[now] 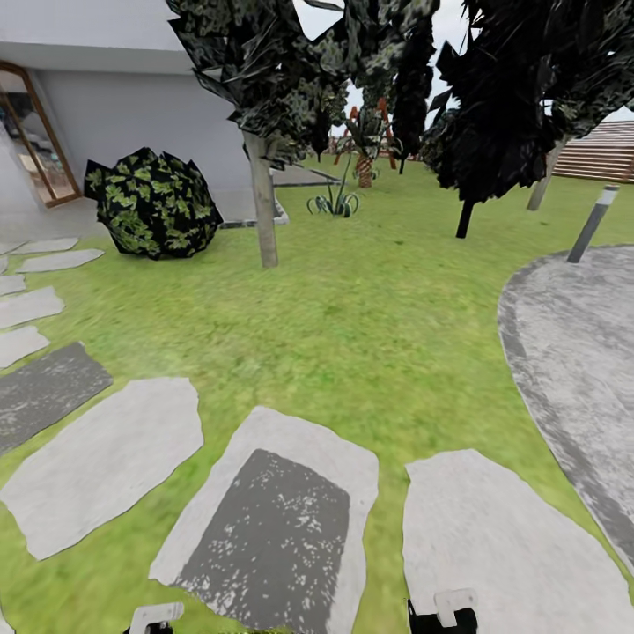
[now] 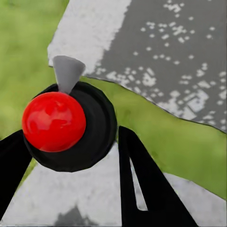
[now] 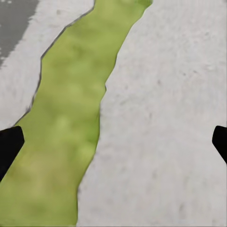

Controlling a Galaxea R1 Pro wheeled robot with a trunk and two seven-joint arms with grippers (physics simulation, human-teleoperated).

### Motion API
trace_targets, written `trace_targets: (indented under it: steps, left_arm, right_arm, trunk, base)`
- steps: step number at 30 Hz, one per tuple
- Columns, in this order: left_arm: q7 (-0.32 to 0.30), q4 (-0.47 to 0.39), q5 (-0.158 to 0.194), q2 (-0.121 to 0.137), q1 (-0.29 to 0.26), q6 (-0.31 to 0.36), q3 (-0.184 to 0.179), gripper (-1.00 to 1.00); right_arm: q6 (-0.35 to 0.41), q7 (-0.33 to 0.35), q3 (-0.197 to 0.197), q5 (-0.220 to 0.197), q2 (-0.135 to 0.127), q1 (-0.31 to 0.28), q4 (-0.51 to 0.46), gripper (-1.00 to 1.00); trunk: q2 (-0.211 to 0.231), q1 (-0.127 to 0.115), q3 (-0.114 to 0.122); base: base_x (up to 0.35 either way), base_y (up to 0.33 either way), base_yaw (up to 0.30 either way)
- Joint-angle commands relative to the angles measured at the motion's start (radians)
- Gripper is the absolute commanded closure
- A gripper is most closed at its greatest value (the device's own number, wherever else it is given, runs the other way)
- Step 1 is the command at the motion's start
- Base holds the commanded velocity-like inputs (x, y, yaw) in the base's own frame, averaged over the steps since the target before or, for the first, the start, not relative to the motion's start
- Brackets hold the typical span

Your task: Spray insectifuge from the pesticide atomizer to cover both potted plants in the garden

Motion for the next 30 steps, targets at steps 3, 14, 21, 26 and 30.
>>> trace_targets:
  steps: [3, 14, 21, 26, 30]
  left_arm:
    - [-0.001, 0.002, 0.003, 0.0, -0.001, -0.002, 0.0, 1.0]
    - [-0.003, 0.002, -0.004, -0.001, -0.001, 0.0, 0.0, 1.0]
    - [-0.004, 0.002, -0.004, -0.001, -0.001, 0.001, 0.0, 1.0]
    - [-0.004, 0.002, -0.003, -0.002, -0.001, 0.001, 0.0, 1.0]
    - [-0.004, 0.003, -0.003, -0.002, -0.001, 0.001, 0.0, 1.0]
  right_arm:
    - [-0.003, -0.003, 0.009, -0.009, 0.0, -0.001, 0.001, -1.0]
    - [-0.003, -0.003, 0.01, -0.009, 0.0, -0.001, 0.001, -1.0]
    - [-0.003, -0.003, 0.01, -0.009, 0.0, -0.001, 0.001, -1.0]
    - [-0.003, -0.003, 0.01, -0.009, 0.0, -0.001, 0.001, -1.0]
    - [-0.003, -0.003, 0.01, -0.009, 0.001, -0.001, 0.001, -1.0]
  trunk:
    - [0.0, 0.0, -0.003]
    - [0.0, 0.0, -0.01]
    - [0.0, 0.0, -0.014]
    - [0.0, 0.0, -0.017]
    - [0.0, 0.0, -0.02]
  base:
    - [0.104, 0.234, 0.281]
    - [0.013, 0.022, 0.281]
    - [0.0, 0.0, 0.281]
    - [0.0, 0.0, 0.281]
    - [0.0, 0.0, 0.281]
